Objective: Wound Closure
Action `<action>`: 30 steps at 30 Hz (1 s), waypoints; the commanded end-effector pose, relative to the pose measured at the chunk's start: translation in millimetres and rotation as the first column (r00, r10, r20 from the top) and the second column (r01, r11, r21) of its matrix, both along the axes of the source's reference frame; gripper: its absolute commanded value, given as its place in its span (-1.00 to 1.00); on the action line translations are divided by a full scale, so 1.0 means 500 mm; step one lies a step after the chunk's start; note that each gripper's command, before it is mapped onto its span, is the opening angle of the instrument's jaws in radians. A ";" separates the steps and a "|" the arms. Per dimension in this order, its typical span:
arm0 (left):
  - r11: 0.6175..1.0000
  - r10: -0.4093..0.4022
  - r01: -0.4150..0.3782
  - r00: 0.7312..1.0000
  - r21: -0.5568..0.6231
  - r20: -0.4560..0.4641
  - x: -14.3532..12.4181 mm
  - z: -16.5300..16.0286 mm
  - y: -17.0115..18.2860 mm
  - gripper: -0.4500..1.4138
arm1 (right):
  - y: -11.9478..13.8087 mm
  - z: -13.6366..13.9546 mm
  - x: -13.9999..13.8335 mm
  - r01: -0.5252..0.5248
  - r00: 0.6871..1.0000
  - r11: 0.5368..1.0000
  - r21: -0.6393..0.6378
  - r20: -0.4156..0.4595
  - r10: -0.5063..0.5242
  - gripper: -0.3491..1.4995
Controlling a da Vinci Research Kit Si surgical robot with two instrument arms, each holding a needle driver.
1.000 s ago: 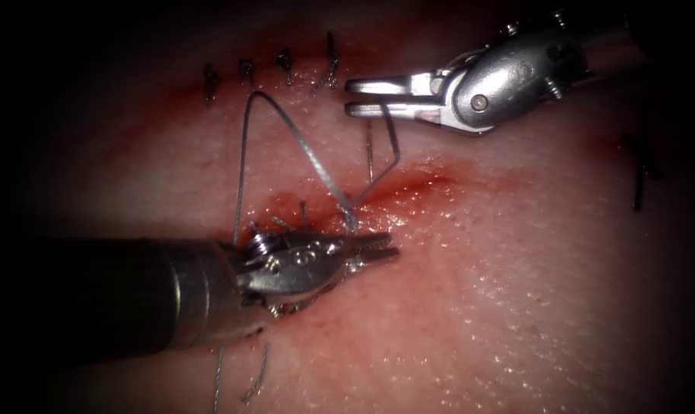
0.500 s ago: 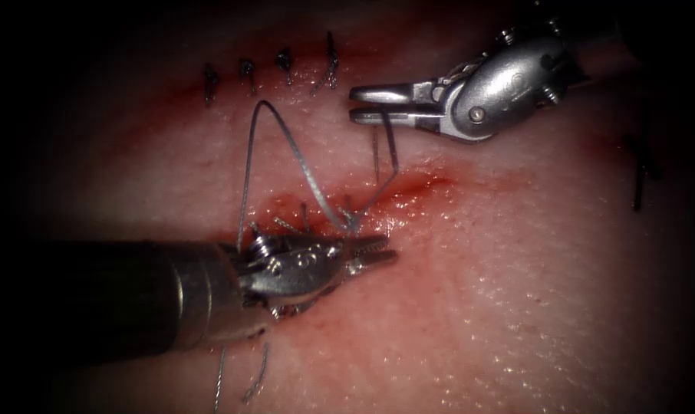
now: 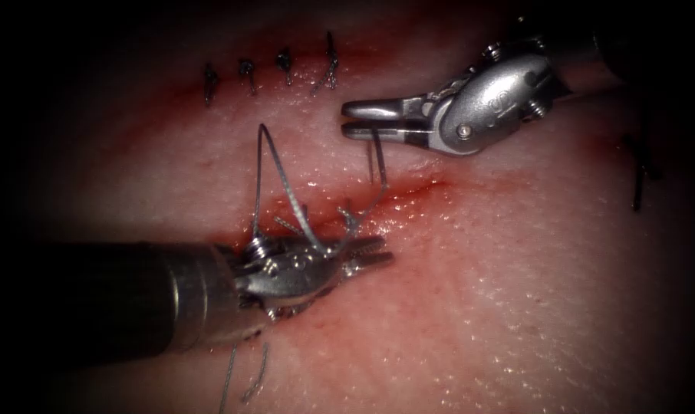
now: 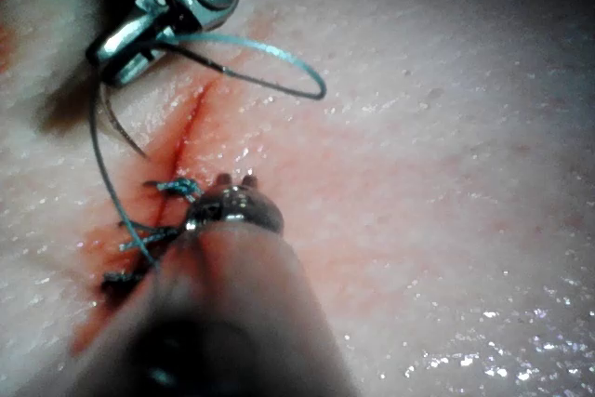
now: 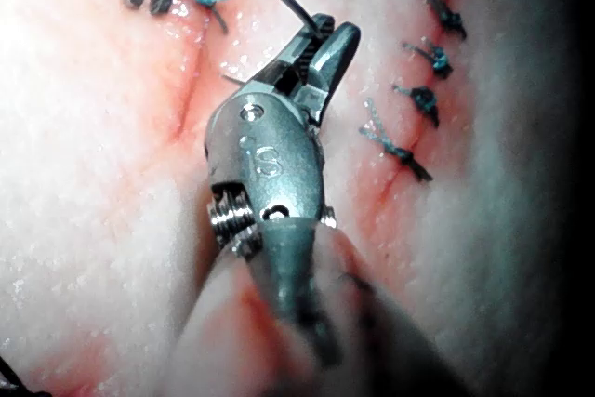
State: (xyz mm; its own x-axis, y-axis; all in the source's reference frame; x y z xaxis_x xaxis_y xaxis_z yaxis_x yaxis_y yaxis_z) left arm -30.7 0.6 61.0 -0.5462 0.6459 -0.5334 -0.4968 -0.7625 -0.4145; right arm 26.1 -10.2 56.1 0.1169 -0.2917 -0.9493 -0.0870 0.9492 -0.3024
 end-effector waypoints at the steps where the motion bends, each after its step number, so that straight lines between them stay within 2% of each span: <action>1: 1.000 0.001 -0.001 1.000 0.003 0.002 -0.0010 0.0009 -0.0008 -0.33 | -0.0015 0.0008 0.0012 0.009 1.000 1.000 0.001 0.001 -0.009 -1.00; 8: 1.000 0.006 -0.006 1.000 0.007 0.007 0.0003 0.0002 -0.0006 -0.32 | -0.0063 0.0008 -0.0005 0.097 0.994 0.994 -0.047 0.059 -0.094 -1.00; 16: 1.000 0.000 0.000 1.000 0.010 0.004 -0.0001 0.0000 -0.0001 -0.28 | -0.0094 0.0024 -0.0009 0.169 0.984 0.985 -0.038 0.067 -0.166 -1.00; 25: 1.000 -0.006 0.006 1.000 0.006 -0.006 -0.0021 0.0001 0.0012 -0.24 | -0.0101 0.0033 -0.0011 0.180 0.981 0.984 0.000 0.078 -0.179 -1.00; 30: 1.000 -0.004 0.004 1.000 0.001 -0.005 -0.0019 0.0000 0.0012 -0.24 | -0.0126 0.0063 -0.0024 0.187 0.979 0.982 0.030 0.074 -0.189 -1.00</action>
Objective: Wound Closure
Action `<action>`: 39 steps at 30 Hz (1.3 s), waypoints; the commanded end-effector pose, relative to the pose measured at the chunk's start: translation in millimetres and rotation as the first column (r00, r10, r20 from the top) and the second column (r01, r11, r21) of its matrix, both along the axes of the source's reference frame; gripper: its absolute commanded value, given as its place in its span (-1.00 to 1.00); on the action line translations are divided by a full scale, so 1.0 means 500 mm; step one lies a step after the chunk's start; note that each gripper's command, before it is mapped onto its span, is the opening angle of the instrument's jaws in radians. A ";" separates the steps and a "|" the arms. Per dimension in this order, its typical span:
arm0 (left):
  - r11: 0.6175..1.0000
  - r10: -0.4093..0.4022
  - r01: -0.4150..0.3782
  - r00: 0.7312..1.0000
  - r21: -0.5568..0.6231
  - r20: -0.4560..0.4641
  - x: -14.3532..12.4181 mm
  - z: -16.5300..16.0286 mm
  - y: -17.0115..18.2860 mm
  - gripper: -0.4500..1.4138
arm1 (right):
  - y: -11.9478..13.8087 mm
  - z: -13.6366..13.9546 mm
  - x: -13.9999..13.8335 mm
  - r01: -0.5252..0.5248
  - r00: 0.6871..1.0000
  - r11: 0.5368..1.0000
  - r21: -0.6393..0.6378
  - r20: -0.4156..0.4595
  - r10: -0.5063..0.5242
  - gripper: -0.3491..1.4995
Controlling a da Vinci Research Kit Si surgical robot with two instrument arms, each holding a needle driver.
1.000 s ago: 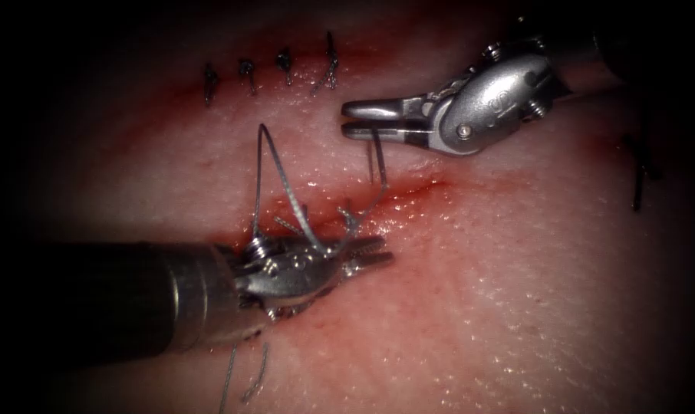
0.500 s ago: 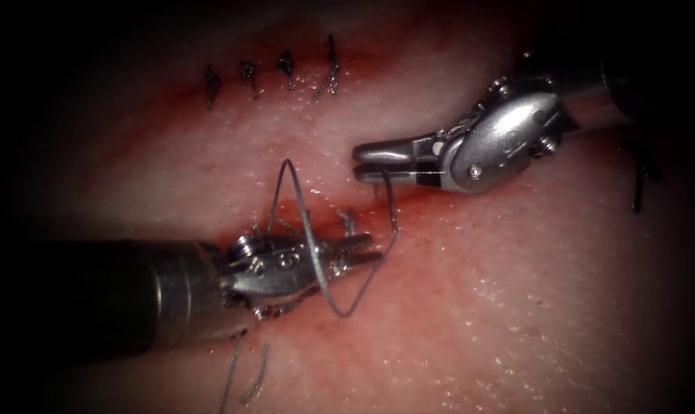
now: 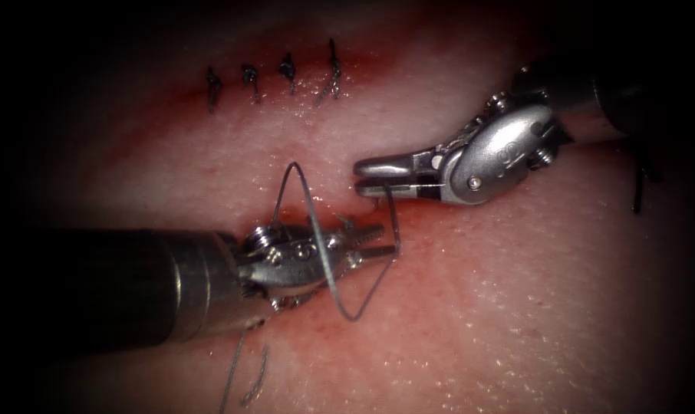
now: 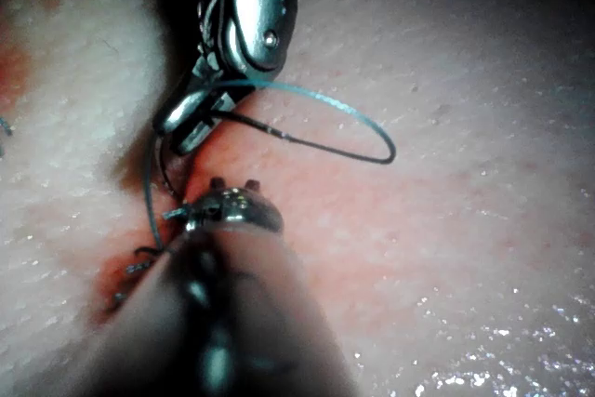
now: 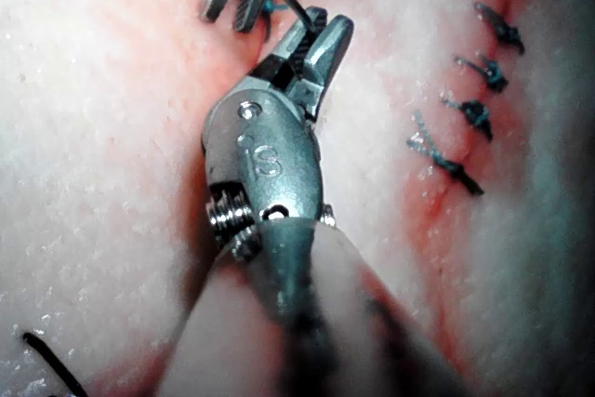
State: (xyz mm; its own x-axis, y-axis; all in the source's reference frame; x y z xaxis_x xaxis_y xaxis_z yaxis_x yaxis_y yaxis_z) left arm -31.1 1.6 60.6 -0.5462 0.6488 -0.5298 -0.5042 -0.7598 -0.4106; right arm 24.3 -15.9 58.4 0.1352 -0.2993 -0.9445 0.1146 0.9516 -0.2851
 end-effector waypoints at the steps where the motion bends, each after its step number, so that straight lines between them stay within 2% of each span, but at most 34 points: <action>1: 1.000 0.002 -0.002 1.000 0.001 0.002 -0.0011 0.0009 -0.0010 -0.24 | -0.0012 0.0017 0.0011 0.002 1.000 1.000 0.006 -0.001 -0.002 -1.00; 8: 1.000 0.001 -0.001 1.000 0.001 0.001 -0.0008 0.0010 -0.0009 -0.26 | -0.0037 0.0033 0.0012 0.009 1.000 1.000 0.020 0.003 -0.009 -1.00; 14: 1.000 -0.002 0.002 1.000 -0.002 -0.003 -0.0013 0.0015 -0.0012 -0.28 | -0.0036 0.0033 0.0011 0.011 1.000 0.999 0.032 0.005 -0.011 -1.00; 17: 1.000 -0.008 0.008 1.000 -0.013 -0.008 -0.0026 0.0034 -0.0023 -0.32 | -0.0020 0.0022 0.0013 -0.008 1.000 0.999 0.046 0.003 0.008 -1.00; 21: 0.999 0.039 -0.039 0.999 0.000 -0.014 -0.0033 0.0069 -0.0057 -0.32 | 0.0015 0.0000 0.0025 -0.038 0.999 0.996 0.076 0.003 0.038 -1.00; 25: 0.998 0.066 -0.065 0.998 0.004 -0.022 -0.0032 0.0077 -0.0074 -0.32 | 0.0029 -0.0004 0.0029 -0.044 0.999 0.995 0.088 0.006 0.044 -1.00; 34: 0.992 0.114 -0.110 0.991 0.060 -0.065 -0.0011 0.0129 -0.0133 -0.30 | 0.0061 -0.0001 0.0030 -0.070 0.998 0.972 0.226 0.021 0.067 -1.00; 39: 0.988 0.134 -0.127 0.988 0.086 -0.080 0.0014 0.0162 -0.0161 -0.28 | 0.0082 0.0006 0.0040 -0.038 0.999 0.945 0.325 0.025 0.032 -1.00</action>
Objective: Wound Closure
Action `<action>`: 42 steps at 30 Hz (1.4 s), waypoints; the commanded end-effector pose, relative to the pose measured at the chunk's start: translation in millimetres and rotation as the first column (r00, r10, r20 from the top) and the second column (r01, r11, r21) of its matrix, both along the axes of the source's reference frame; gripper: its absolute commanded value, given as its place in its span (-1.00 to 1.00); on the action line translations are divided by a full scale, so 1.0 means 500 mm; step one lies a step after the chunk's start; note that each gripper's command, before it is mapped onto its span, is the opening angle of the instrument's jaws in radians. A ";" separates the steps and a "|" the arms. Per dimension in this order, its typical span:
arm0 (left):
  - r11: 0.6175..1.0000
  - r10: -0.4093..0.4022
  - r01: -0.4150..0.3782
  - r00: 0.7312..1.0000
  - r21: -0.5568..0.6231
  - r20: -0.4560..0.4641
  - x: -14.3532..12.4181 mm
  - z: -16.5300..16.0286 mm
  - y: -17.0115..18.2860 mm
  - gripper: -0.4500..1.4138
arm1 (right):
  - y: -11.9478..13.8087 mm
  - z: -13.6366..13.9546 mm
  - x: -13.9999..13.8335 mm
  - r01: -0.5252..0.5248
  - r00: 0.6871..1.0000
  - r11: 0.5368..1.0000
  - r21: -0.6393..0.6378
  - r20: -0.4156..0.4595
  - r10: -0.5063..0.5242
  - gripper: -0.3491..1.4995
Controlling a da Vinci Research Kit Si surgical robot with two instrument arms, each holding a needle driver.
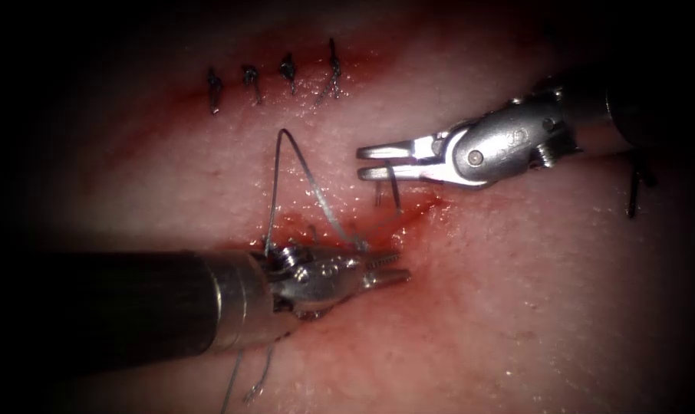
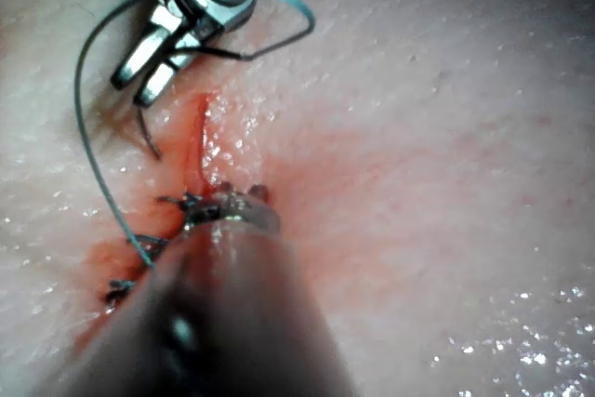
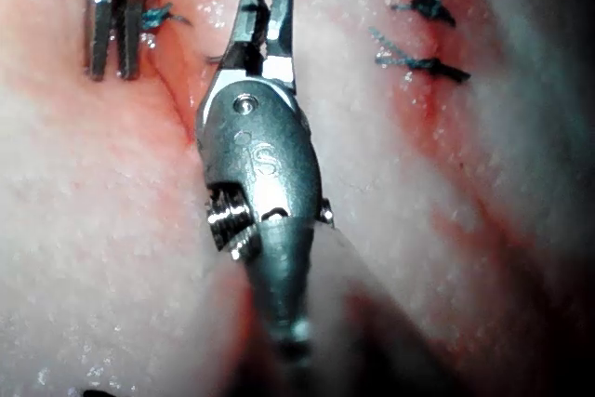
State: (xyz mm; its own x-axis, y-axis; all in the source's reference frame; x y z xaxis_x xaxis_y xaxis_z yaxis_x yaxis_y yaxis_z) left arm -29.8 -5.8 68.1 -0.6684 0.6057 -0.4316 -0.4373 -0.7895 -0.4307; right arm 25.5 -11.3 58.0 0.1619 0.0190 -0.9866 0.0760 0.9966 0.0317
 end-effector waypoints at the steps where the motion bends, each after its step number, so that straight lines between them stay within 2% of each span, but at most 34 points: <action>1: 1.000 0.005 -0.005 1.000 0.007 -0.003 0.0000 0.0015 -0.0015 -0.28 | -0.0006 0.0017 0.0024 0.033 0.999 0.998 0.050 0.001 -0.033 -1.00; 9: 1.000 0.019 -0.019 1.000 0.018 0.006 0.0046 0.0001 -0.0033 -0.28 | 0.0004 0.0051 0.0083 0.201 0.978 0.957 0.207 0.006 -0.206 -1.00; 14: 1.000 0.023 -0.024 1.000 0.015 0.003 0.0054 -0.0004 -0.0045 -0.30 | 0.0027 0.0057 0.0102 0.212 0.975 0.935 0.284 0.003 -0.222 -1.00; 16: 1.000 0.024 -0.024 1.000 0.013 0.002 0.0057 -0.0005 -0.0047 -0.30 | 0.0026 0.0066 0.0113 0.239 0.966 0.891 0.386 0.000 -0.259 -1.00; 17: 1.000 0.024 -0.024 1.000 0.013 0.002 0.0057 -0.0005 -0.0047 -0.30 | 0.0026 0.0066 0.0113 0.239 0.966 0.891 0.386 0.000 -0.259 -1.00; 18: 1.000 0.024 -0.024 1.000 0.012 0.001 0.0059 -0.0006 -0.0048 -0.30 | 0.0019 0.0069 0.0113 0.253 0.959 0.862 0.439 0.002 -0.282 -1.00; 19: 1.000 0.024 -0.024 1.000 0.012 0.001 0.0059 -0.0006 -0.0048 -0.30 | 0.0019 0.0069 0.0113 0.253 0.959 0.862 0.439 0.002 -0.282 -1.00; 20: 1.000 0.025 -0.025 1.000 0.012 0.002 0.0061 -0.0006 -0.0048 -0.30 | 0.0010 0.0074 0.0111 0.250 0.955 0.814 0.524 0.004 -0.296 -1.00; 21: 1.000 0.024 -0.024 1.000 0.010 0.000 0.0061 -0.0006 -0.0048 -0.30 | 0.0008 0.0077 0.0109 0.251 0.953 0.794 0.554 0.004 -0.304 -1.00; 23: 1.000 0.024 -0.024 1.000 0.010 0.000 0.0062 -0.0006 -0.0048 -0.30 | 0.0007 0.0079 0.0108 0.250 0.951 0.778 0.576 0.007 -0.311 -1.00; 28: 1.000 0.022 -0.022 1.000 0.010 -0.001 0.0058 -0.0006 -0.0050 -0.30 | 0.0031 0.0082 0.0105 0.194 0.968 0.758 0.622 0.002 -0.249 -1.00; 29: 1.000 0.021 -0.021 1.000 0.010 -0.001 0.0056 -0.0006 -0.0050 -0.30 | 0.0037 0.0084 0.0104 0.175 0.973 0.736 0.654 -0.001 -0.231 -1.00; 30: 1.000 0.021 -0.021 1.000 0.010 -0.001 0.0056 -0.0006 -0.0050 -0.30 | 0.0037 0.0084 0.0104 0.175 0.973 0.736 0.654 -0.001 -0.231 -1.00; 31: 1.000 0.021 -0.021 1.000 0.010 -0.001 0.0056 -0.0006 -0.0049 -0.30 | 0.0038 0.0086 0.0104 0.163 0.975 0.707 0.689 -0.003 -0.222 -1.00; 33: 1.000 0.022 -0.022 1.000 0.010 -0.001 0.0057 -0.0007 -0.0048 -0.28 | 0.0029 0.0094 0.0103 0.130 0.977 0.612 0.780 0.003 -0.211 -1.00; 35: 1.000 0.022 -0.022 1.000 0.011 0.000 0.0057 -0.0008 -0.0047 -0.28 | 0.0016 0.0100 0.0101 0.113 0.978 0.553 0.826 0.004 -0.207 -1.00; 42: 1.000 0.018 -0.018 1.000 0.010 -0.004 0.0059 -0.0013 -0.0040 -0.28 | -0.0060 0.0120 0.0083 0.104 0.981 0.274 0.956 -0.053 -0.188 -1.00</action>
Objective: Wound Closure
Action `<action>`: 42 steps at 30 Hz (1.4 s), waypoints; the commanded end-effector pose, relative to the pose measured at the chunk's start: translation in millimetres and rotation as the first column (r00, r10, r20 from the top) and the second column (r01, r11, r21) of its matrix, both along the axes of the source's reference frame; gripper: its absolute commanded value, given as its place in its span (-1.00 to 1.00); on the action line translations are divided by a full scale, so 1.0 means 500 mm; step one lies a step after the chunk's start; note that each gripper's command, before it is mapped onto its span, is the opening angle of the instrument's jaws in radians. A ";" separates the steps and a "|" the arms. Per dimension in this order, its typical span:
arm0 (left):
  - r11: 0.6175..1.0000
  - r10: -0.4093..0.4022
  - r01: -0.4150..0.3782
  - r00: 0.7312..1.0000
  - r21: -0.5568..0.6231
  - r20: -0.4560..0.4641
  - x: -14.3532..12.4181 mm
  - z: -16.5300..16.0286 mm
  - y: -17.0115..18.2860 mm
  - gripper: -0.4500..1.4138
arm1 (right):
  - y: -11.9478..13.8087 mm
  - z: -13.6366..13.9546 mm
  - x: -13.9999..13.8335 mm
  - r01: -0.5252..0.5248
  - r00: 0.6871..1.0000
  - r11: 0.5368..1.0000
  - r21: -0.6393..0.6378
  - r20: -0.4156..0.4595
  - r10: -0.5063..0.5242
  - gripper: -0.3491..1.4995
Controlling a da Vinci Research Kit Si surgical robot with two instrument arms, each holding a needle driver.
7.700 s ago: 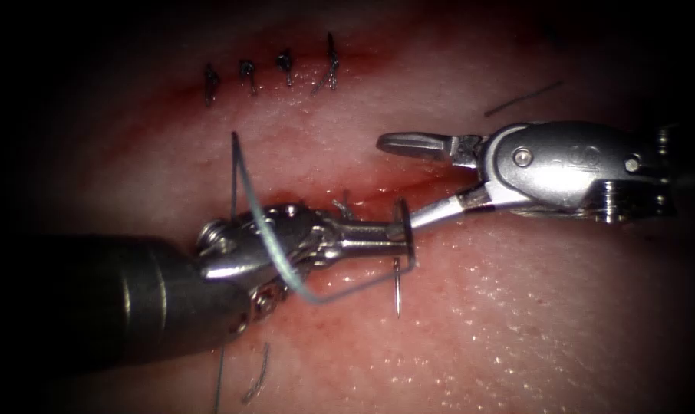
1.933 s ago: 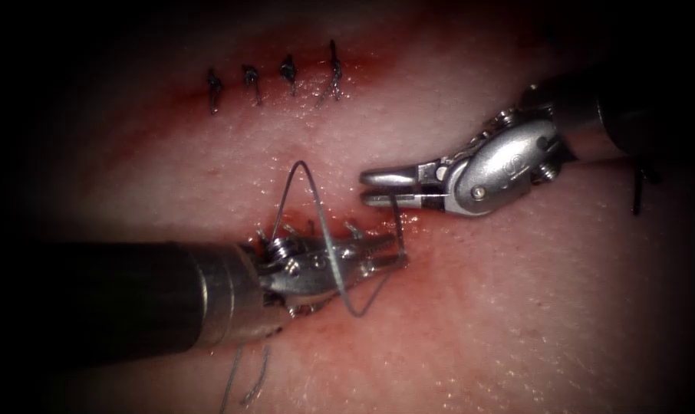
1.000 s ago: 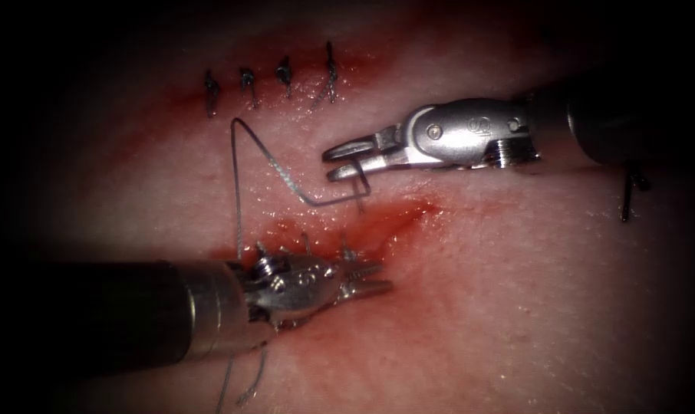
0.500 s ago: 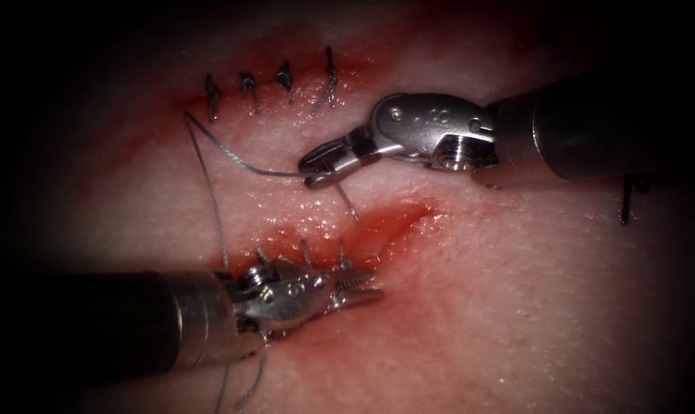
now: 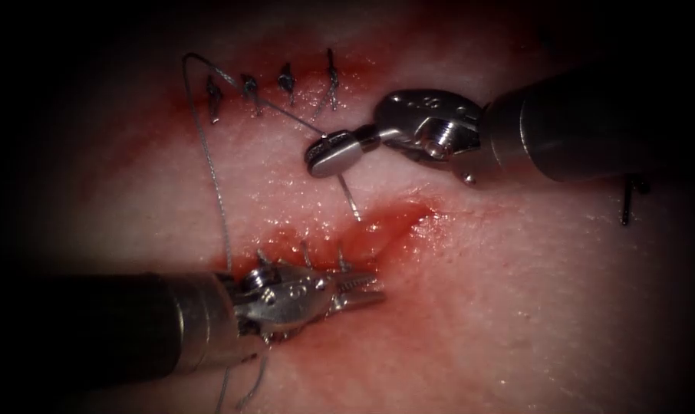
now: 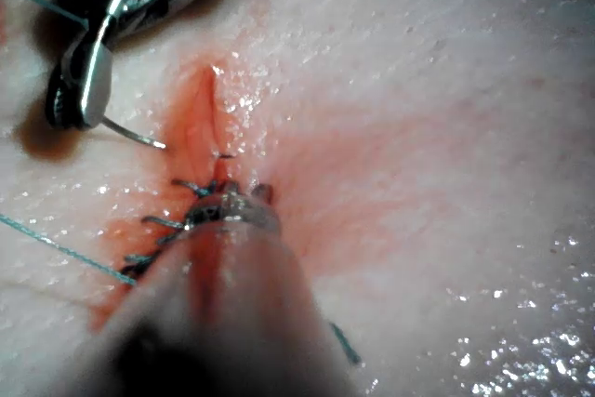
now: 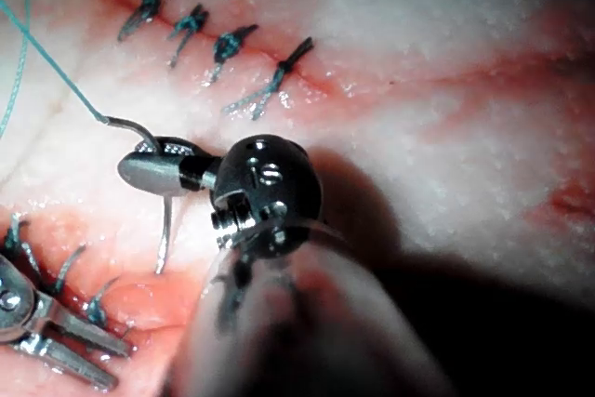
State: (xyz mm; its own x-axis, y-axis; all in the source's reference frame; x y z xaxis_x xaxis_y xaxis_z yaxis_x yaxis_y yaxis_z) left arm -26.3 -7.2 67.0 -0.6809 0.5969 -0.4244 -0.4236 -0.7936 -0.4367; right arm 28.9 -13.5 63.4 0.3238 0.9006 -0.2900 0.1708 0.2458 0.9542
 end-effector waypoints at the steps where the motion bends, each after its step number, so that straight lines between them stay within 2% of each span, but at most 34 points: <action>1: 1.000 -0.001 0.001 1.000 0.001 -0.001 -0.0012 0.0009 -0.0012 -0.28 | -0.0034 0.0011 0.0007 -0.009 1.000 0.993 0.118 0.005 0.009 -1.00; 7: 1.000 -0.001 0.001 1.000 0.003 0.000 -0.0011 0.0006 -0.0009 -0.28 | -0.0083 -0.0024 -0.0029 0.003 1.000 0.955 0.298 0.013 -0.007 -1.00; 10: 1.000 -0.001 0.001 1.000 0.004 0.000 -0.0011 0.0005 -0.0007 -0.28 | -0.0108 -0.0040 -0.0029 -0.013 1.000 0.951 0.310 0.025 0.005 -1.00; 11: 1.000 -0.001 0.001 1.000 0.004 0.000 -0.0011 0.0005 -0.0007 -0.28 | -0.0099 -0.0041 -0.0027 -0.090 0.996 0.966 0.241 0.043 0.082 -1.00; 12: 1.000 -0.001 0.001 1.000 0.004 0.000 -0.0011 0.0005 -0.0007 -0.28 | -0.0090 -0.0041 -0.0027 -0.143 0.989 0.969 0.201 0.059 0.134 -0.71; 13: 1.000 -0.001 0.001 1.000 0.004 0.000 -0.0011 0.0005 -0.0007 -0.28 | -0.0090 -0.0041 -0.0027 -0.143 0.989 0.969 0.201 0.059 0.134 -0.71; 15: 1.000 -0.001 0.001 1.000 0.005 0.000 -0.0012 0.0004 -0.0009 -0.30 | -0.0061 -0.0033 -0.0029 -0.237 0.970 0.971 0.039 0.058 0.235 0.16; 16: 1.000 -0.001 0.001 1.000 0.005 0.000 -0.0012 0.0004 -0.0009 -0.30 | -0.0061 -0.0033 -0.0029 -0.237 0.970 0.971 0.039 0.058 0.235 0.16; 17: 1.000 -0.001 0.001 1.000 0.005 0.000 -0.0012 0.0002 -0.0010 -0.30 | -0.0042 -0.0026 -0.0027 -0.291 0.954 0.953 -0.082 0.055 0.295 0.63; 18: 1.000 -0.001 0.001 1.000 0.006 0.000 -0.0012 0.0002 -0.0009 -0.30 | -0.0031 -0.0021 -0.0027 -0.318 0.943 0.937 -0.144 0.055 0.328 0.76; 20: 1.000 -0.001 0.001 1.000 0.006 0.001 -0.0011 0.0001 -0.0008 -0.32 | -0.0015 -0.0015 -0.0028 -0.351 0.927 0.905 -0.241 0.050 0.372 0.85; 21: 1.000 -0.001 0.001 1.000 0.007 0.001 -0.0011 0.0000 -0.0007 -0.32 | 0.0002 -0.0011 -0.0030 -0.376 0.908 0.863 -0.337 0.050 0.415 0.93; 24: 1.000 -0.001 0.001 1.000 0.007 0.001 -0.0011 0.0000 -0.0008 -0.32 | 0.0026 -0.0015 -0.0033 -0.371 0.890 0.794 -0.481 0.059 0.452 0.96; 26: 1.000 -0.001 0.001 1.000 0.007 0.001 -0.0011 0.0000 -0.0009 -0.32 | 0.0038 -0.0024 -0.0036 -0.344 0.891 0.757 -0.556 0.063 0.450 0.96; 27: 1.000 -0.001 0.001 1.000 0.007 0.001 -0.0011 0.0000 -0.0009 -0.32 | 0.0050 -0.0041 -0.0036 -0.312 0.894 0.717 -0.624 0.062 0.443 0.93; 28: 1.000 -0.001 0.001 1.000 0.007 0.001 -0.0011 -0.0001 -0.0009 -0.32 | 0.0053 -0.0049 -0.0036 -0.307 0.894 0.703 -0.642 0.058 0.444 0.93; 29: 1.000 -0.001 0.001 1.000 0.007 0.001 -0.0011 -0.0001 -0.0008 -0.32 | 0.0059 -0.0070 -0.0034 -0.297 0.892 0.669 -0.681 0.052 0.449 0.91; 31: 1.000 -0.001 0.001 1.000 0.007 0.002 -0.0010 -0.0001 -0.0008 -0.32 | 0.0059 -0.0093 -0.0026 -0.289 0.894 0.649 -0.704 0.045 0.446 0.87; 33: 1.000 0.000 0.000 1.000 0.007 0.002 -0.0010 -0.0001 -0.0008 -0.32 | 0.0055 -0.0101 -0.0017 -0.276 0.897 0.647 -0.711 0.052 0.440 0.87; 38: 1.000 0.000 -0.001 1.000 0.009 0.003 -0.0008 -0.0005 -0.0009 -0.32 | 0.0042 -0.0084 0.0001 -0.229 0.906 0.647 -0.727 0.084 0.415 0.76; 39: 1.000 0.001 -0.001 1.000 0.009 0.003 -0.0008 -0.0004 -0.0008 -0.32 | 0.0042 -0.0075 -0.0005 -0.215 0.902 0.642 -0.736 0.103 0.420 -0.35; 40: 1.000 0.001 -0.001 1.000 0.009 0.003 -0.0008 -0.0005 -0.0008 -0.32 | 0.0039 -0.0074 -0.0009 -0.204 0.899 0.635 -0.745 0.114 0.423 -0.87; 41: 1.000 0.000 0.000 1.000 0.007 0.002 -0.0007 -0.0005 -0.0008 -0.32 | 0.0035 -0.0073 -0.0014 -0.195 0.898 0.658 -0.728 0.137 0.418 -1.00; 42: 1.000 0.000 0.000 1.000 0.007 0.002 -0.0006 -0.0005 -0.0008 -0.32 | 0.0032 -0.0073 -0.0017 -0.184 0.895 0.671 -0.718 0.159 0.416 -1.00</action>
